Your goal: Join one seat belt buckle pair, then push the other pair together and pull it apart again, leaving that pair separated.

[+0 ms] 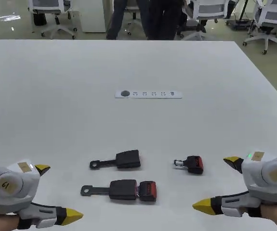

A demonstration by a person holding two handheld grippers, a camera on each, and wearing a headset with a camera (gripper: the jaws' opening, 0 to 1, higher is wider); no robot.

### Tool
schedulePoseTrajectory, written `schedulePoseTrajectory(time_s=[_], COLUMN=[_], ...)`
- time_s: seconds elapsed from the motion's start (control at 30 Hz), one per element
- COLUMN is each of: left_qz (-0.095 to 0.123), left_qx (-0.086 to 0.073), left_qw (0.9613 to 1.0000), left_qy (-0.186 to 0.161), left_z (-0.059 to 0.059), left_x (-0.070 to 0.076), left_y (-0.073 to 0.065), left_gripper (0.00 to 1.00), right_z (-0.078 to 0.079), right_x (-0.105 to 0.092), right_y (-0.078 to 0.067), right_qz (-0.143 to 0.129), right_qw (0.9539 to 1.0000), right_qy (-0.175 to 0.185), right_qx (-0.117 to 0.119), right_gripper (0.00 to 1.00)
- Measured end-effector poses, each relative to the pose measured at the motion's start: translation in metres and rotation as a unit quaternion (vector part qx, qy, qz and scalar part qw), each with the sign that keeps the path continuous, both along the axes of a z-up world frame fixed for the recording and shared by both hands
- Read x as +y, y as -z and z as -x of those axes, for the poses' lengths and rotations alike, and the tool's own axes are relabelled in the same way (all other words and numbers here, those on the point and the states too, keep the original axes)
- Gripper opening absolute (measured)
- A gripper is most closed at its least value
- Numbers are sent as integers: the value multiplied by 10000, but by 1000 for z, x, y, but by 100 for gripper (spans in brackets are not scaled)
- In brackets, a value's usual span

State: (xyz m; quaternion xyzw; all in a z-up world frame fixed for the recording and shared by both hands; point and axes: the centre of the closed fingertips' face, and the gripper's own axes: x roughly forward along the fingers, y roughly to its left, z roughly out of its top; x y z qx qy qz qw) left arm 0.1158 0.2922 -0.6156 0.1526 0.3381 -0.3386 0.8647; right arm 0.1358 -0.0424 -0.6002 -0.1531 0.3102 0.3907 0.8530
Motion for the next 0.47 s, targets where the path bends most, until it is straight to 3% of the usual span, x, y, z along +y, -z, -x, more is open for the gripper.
schedulePoseTrajectory(time_s=[0.33, 0.4, 0.47], left_qz=[16, 22, -10], left_qx=[3, 4, 16], left_qw=[10000, 10000, 10000], left_qy=[65, 82, 81], left_z=[3, 4, 6], left_x=[-2, -3, -3], left_y=[0, 1, 1], left_gripper=[100, 100, 100], right_z=[15, 10, 17], right_x=[5, 1, 5], right_y=[8, 20, 10], right_qz=[263, 248, 258], right_qw=[9996, 9996, 9996], right_qy=[-145, -132, -119], right_qx=[2, 21, 21], right_gripper=[100, 100, 100])
